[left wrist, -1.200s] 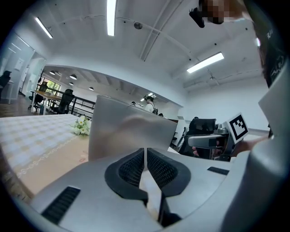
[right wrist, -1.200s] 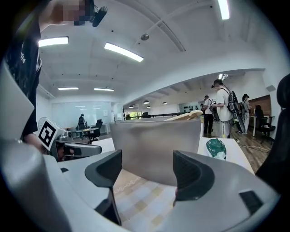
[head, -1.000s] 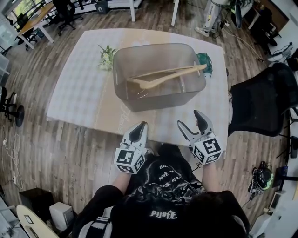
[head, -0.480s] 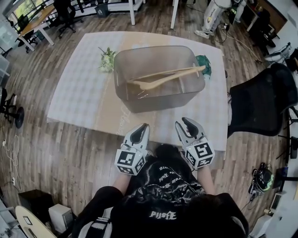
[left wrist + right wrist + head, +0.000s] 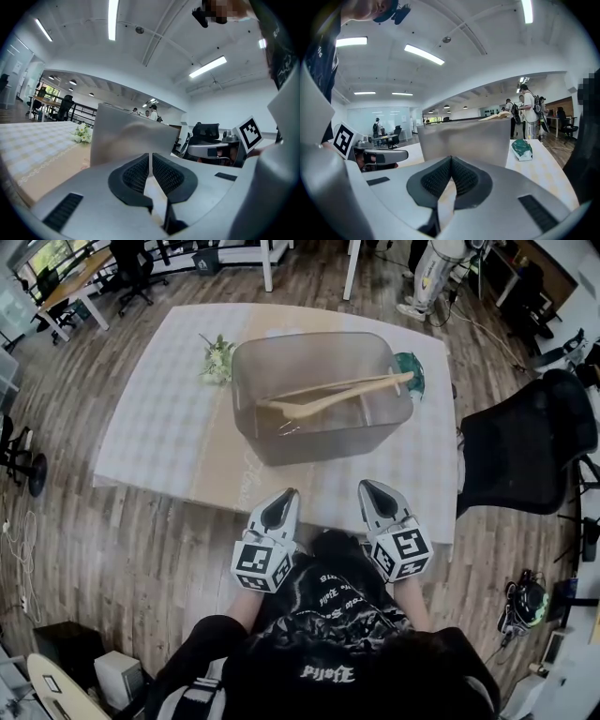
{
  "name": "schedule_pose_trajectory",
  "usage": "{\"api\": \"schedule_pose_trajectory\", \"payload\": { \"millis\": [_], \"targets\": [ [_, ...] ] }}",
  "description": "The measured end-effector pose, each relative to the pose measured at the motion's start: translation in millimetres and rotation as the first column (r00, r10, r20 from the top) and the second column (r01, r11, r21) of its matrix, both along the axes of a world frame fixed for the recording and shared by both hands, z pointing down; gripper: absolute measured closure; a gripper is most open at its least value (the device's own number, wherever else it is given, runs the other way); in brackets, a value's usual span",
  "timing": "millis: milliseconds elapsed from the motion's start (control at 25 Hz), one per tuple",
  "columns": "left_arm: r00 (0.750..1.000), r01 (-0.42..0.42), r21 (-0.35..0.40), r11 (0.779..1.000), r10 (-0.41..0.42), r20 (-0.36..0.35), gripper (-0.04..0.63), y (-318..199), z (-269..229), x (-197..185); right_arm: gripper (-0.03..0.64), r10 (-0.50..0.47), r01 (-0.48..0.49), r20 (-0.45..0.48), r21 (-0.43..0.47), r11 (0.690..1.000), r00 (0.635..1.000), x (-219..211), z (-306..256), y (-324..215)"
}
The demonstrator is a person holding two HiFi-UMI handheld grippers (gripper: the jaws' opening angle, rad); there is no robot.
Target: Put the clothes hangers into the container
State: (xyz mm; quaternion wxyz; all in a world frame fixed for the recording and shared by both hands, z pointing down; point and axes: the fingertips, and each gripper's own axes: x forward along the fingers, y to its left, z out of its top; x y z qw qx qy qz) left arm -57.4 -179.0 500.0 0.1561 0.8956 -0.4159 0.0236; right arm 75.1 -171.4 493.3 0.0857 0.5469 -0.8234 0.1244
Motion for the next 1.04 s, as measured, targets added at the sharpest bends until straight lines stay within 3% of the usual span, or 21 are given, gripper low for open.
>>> {"api": "schedule_pose_trajectory", "payload": {
  "millis": [320, 1040],
  "targets": [
    [1.0, 0.008, 0.0, 1.0, -0.008, 0.011, 0.575, 0, 2, -3, 0.609, 0.01, -0.01, -0.072, -0.005, 1.0, 0.997, 2, 7, 0],
    [0.999, -0.015, -0.001, 1.0, 0.015, 0.036, 0.575, -2, 8, -1, 0.609, -0.019, 0.018, -0.115, -0.009, 1.0, 0.993, -2, 16, -1]
  ]
}}
